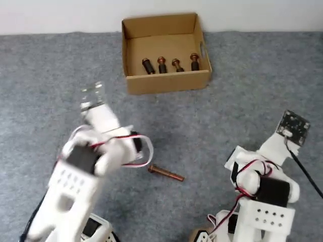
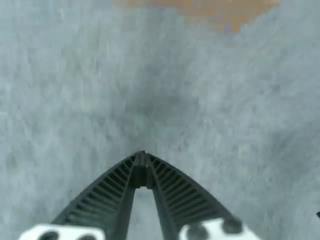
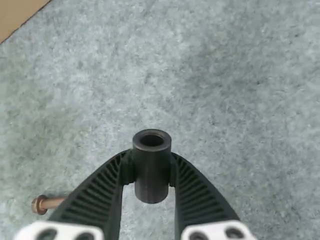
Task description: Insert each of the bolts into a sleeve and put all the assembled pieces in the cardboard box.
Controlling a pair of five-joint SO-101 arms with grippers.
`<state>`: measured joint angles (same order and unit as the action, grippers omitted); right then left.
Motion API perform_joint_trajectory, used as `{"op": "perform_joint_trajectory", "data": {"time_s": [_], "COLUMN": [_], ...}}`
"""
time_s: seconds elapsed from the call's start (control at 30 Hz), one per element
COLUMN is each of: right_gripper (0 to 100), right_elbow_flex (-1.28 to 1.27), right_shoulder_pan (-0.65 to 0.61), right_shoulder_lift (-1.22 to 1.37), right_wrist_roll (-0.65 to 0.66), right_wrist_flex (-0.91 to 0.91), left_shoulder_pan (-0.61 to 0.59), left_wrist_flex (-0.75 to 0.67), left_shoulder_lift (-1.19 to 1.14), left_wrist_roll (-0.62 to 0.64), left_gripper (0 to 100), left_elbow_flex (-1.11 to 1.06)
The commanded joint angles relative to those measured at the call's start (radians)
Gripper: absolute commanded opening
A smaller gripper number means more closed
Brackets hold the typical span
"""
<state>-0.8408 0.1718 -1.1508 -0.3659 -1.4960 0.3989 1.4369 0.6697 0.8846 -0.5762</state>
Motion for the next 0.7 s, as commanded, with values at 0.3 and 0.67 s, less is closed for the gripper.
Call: {"op": "perform_joint_trajectory", "data": {"time_s": [0.3,0.67], "right_gripper": [0.9,0.9], "right_elbow_flex": [-0.066,-0.137], "right_shoulder_pan": [0.056,0.056], "right_shoulder_lift": [-0.107,-0.216], "right_wrist_roll": [0.008,0.008], "right_wrist_flex": [0.016,0.016], "left_shoulder_pan": [0.186,0.215], "left_wrist_flex": [0.238,0.181], "left_shoulder_lift": [-0.568,-0.769], "left_wrist_roll": [0.121,0.121], "left_gripper": [17,17], "left_elbow_flex": [0.383,0.389]}}
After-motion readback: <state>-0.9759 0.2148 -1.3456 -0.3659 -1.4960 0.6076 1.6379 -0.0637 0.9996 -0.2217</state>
